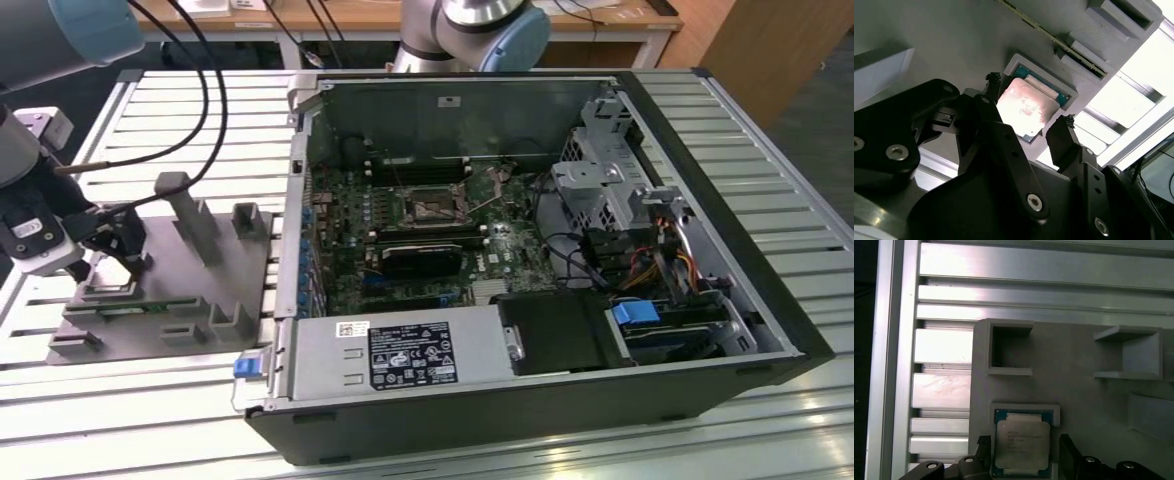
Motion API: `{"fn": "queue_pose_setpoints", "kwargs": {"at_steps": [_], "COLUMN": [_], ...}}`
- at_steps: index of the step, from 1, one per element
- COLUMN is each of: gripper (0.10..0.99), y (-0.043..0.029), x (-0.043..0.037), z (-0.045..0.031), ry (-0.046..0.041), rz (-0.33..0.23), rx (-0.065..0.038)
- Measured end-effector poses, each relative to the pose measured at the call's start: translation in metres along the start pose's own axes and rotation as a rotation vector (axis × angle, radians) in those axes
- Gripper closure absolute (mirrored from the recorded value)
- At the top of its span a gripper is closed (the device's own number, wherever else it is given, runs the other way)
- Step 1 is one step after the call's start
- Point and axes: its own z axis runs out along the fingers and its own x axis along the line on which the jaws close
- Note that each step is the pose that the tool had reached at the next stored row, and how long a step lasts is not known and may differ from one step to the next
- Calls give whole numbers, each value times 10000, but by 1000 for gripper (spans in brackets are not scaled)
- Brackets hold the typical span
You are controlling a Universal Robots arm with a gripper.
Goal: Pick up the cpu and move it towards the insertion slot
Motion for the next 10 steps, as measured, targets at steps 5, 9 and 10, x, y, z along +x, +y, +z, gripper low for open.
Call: {"fn": "queue_pose_setpoints", "kwargs": {"at_steps": [5,9,10], "gripper": [439,439,439], "y": [13,19,20], "x": [10,23,26], "z": [21,40,46], "ry": [-1,0,-1], "rz": [1,0,0], "rx": [0,0,-1]}}
